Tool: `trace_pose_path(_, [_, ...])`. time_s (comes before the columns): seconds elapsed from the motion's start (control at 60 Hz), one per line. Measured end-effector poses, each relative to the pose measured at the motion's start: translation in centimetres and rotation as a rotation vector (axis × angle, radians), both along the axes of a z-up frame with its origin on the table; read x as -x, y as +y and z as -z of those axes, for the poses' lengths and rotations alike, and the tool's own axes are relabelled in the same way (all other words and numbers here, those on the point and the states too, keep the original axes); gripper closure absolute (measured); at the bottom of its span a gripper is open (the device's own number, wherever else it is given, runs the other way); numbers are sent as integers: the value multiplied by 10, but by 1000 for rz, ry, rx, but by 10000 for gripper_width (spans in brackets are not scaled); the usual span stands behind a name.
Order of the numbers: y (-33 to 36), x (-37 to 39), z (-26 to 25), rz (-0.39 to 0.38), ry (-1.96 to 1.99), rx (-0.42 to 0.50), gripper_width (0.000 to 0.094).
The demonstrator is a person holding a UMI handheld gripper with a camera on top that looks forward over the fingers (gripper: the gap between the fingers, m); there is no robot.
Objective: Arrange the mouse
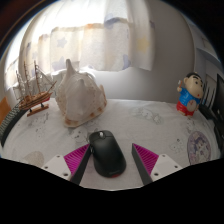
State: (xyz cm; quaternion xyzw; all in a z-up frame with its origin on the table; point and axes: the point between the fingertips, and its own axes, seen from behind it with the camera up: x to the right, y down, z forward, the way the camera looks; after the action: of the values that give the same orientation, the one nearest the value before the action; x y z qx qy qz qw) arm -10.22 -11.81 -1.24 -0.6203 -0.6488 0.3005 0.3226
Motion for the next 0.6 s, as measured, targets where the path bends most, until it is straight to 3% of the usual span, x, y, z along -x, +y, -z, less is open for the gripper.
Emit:
trace_pose_path(0.183, [5, 18, 1, 14, -1, -2, 95])
trace_pose_path(0.233, [3, 19, 2, 9, 0, 8, 167])
trace_pose_path(0.3, [-6, 19, 3, -11, -4, 30, 385])
trace_pose_path(0.467, [3, 20, -6, -13, -2, -22, 480])
trace_pose_path(0.6, [21, 14, -63, -12, 38, 0, 495])
